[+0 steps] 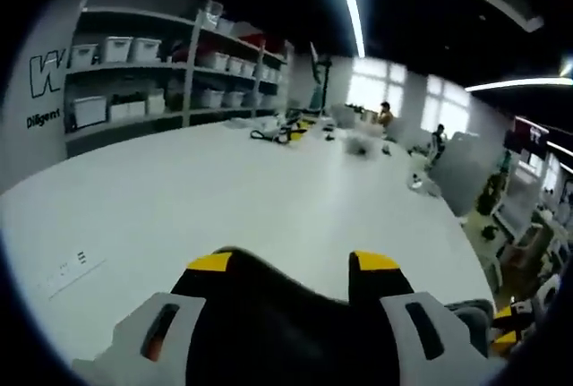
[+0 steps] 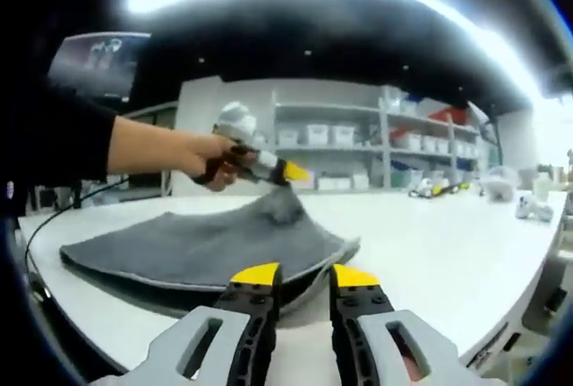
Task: Open the folded towel by lifting each exposed corner and separating the folded layers until the towel lies flat within the target outline without major curled edges
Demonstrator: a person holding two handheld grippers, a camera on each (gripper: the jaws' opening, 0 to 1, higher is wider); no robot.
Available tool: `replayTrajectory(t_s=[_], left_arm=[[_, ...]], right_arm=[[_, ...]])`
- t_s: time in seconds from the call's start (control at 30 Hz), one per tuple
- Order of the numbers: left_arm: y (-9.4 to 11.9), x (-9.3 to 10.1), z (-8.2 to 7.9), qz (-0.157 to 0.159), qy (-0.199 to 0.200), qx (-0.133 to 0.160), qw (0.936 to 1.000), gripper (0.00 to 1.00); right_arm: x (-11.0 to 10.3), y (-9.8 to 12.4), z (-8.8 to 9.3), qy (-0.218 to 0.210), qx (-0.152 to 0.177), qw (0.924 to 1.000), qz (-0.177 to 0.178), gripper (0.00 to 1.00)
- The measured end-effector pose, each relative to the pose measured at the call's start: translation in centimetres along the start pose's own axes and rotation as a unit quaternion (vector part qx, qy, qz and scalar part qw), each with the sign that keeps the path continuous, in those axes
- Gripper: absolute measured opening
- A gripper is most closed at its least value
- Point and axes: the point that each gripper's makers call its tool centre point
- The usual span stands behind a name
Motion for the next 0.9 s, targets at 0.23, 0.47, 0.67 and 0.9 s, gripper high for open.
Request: replayTrajectory(t_s=[0.23, 0.47, 0.67, 0.9], left_arm=[[-0.7, -1.6, -0.2, -0.028, 0.003, 0.003, 0.9996, 0.37], [-0.8, -1.2, 0.6, -0.017, 0.016, 0.001, 0.9997, 0.33], [-0.3, -0.5, 0.3, -0.009, 0.031, 0.009, 0.9994, 0.27], [0.1, -0.6, 0.2, -0.005, 0.051, 0.014, 0.9986, 0.18]], right_arm=[[0.2, 0.4, -2.1, 0.026, 0.023, 0.9994, 0.007, 0.34], [-0.8, -0.7, -3.0, 0.030, 0.016, 0.9991, -0.023, 0.28], [-0.4, -2.7, -1.3, 0.027, -0.033, 0.9985, -0.033, 0.34], [0.9, -3.3, 0.2, 0.006, -0.077, 0.9969, -0.016, 0.35]])
Point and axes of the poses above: the point that each gripper's makers call its tool centre point, and the gripper's own axes: y roughly backward along the fingers, x roughly to its right, z roughly out of its underside, and after that the axes turned 9 degrees about -y, right-handed
